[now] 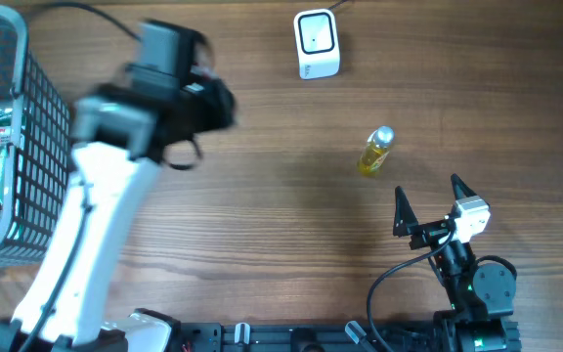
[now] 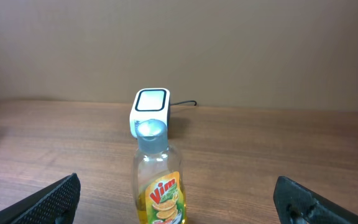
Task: Scan the item barcode
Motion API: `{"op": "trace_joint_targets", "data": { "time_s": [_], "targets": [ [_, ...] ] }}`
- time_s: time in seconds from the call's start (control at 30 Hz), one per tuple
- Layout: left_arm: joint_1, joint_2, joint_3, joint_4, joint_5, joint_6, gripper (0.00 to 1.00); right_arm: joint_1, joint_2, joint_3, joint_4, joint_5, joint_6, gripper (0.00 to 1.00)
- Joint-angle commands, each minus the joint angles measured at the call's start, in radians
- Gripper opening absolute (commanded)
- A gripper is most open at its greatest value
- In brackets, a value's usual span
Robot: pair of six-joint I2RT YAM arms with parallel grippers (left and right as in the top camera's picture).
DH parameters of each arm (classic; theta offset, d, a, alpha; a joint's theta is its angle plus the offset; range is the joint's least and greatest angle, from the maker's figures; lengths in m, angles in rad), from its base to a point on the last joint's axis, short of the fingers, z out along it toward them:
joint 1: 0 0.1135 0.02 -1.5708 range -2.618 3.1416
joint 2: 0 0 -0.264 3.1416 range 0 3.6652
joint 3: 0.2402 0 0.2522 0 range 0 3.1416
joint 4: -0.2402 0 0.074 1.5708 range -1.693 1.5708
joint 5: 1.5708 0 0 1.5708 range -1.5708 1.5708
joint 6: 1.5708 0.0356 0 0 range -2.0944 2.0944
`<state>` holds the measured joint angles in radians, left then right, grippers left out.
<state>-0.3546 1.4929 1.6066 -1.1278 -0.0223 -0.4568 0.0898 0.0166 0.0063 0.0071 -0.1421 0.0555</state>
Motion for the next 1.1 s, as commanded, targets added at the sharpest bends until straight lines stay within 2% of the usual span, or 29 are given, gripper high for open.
{"op": "trace_joint_targets", "data": {
  "time_s": [0.0, 0.13, 0.37, 0.53, 0.63, 0.77, 0.83, 0.93, 1.07],
  "targets": [
    [-0.142, 0.035, -0.162, 0.1, -0.028, -0.124, 0.39, -0.005, -0.003, -0.001, 0.004, -0.014, 0.004, 1.0],
    [-0.277, 0.118, -0.269, 0.254, -0.032, -0.14, 0.39, -0.005, -0.003, -0.001, 0.003, -0.013, 0.004, 1.0],
    [-0.474, 0.346, -0.273, 0.402, -0.143, -0.188, 0.39, -0.005, -0.003, -0.001, 0.004, -0.013, 0.004, 1.0],
    [-0.525, 0.402, -0.273, 0.455, -0.153, -0.259, 0.4, -0.005, -0.003, -0.001, 0.004, -0.013, 0.003, 1.0],
    [-0.547, 0.409, -0.273, 0.455, -0.147, -0.258, 0.41, -0.005, -0.003, -0.001, 0.003, -0.013, 0.004, 1.0],
    [-0.579, 0.409, -0.273, 0.456, -0.143, -0.258, 0.76, -0.005, -0.003, -0.001, 0.004, -0.014, 0.004, 1.0],
    [-0.59, 0.409, -0.273, 0.455, -0.143, -0.258, 0.86, -0.005, -0.003, -0.001, 0.003, -0.014, 0.004, 1.0],
    [-0.589, 0.405, -0.269, 0.456, -0.144, -0.249, 0.93, -0.005, -0.003, -0.001, 0.004, -0.013, 0.004, 1.0],
    [-0.568, 0.349, -0.247, 0.435, -0.145, -0.224, 0.92, -0.005, -0.003, -0.001, 0.004, -0.013, 0.004, 1.0]
  ]
}}
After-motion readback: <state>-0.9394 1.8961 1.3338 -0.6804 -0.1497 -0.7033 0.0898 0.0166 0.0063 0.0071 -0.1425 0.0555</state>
